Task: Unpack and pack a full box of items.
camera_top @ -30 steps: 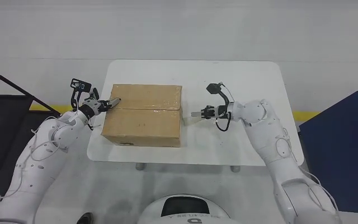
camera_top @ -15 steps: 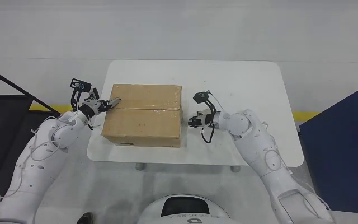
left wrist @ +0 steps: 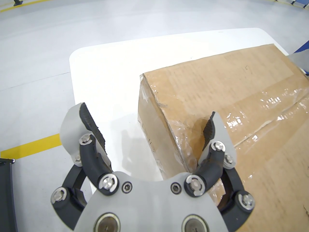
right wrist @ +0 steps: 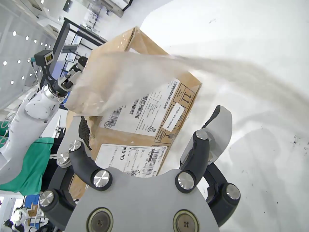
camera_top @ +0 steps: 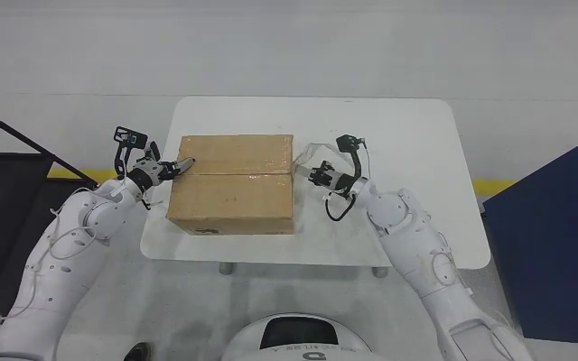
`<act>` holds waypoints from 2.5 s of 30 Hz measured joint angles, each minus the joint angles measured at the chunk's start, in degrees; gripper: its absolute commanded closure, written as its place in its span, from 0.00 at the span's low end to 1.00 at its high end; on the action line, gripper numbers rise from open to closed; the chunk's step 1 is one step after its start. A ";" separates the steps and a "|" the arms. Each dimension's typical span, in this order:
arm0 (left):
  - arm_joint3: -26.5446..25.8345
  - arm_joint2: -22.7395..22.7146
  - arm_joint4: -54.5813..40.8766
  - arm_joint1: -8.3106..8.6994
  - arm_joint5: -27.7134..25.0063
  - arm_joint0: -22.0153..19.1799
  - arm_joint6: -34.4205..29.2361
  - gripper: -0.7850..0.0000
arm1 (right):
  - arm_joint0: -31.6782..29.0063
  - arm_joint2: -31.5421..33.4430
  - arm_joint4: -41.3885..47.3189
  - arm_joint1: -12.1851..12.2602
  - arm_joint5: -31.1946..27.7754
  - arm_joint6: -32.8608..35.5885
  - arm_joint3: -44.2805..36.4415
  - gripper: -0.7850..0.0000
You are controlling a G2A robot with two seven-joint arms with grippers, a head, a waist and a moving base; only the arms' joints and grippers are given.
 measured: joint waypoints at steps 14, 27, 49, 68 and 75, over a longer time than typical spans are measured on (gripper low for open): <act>0.00 0.00 0.00 0.00 0.00 0.00 0.00 0.00 | -5.95 2.35 2.98 0.52 -3.50 -8.06 -6.55 0.00; 0.00 -0.02 -0.03 0.00 0.02 0.01 0.03 0.00 | -2.21 -9.54 -10.02 -1.85 13.23 -12.02 -12.29 0.00; 9.84 -4.95 -2.15 -0.63 2.40 -0.31 -0.20 0.00 | -1.85 -15.28 -23.03 -3.84 30.03 -16.15 -14.52 0.00; 5.58 1.34 3.66 -2.86 2.59 -0.76 1.38 0.00 | -3.39 -18.93 -34.61 -5.72 42.95 -20.38 -17.87 0.00; 3.23 0.88 2.88 -3.17 1.95 -0.08 1.14 0.00 | -3.38 -20.03 -37.57 -6.51 45.58 -20.29 -19.62 0.00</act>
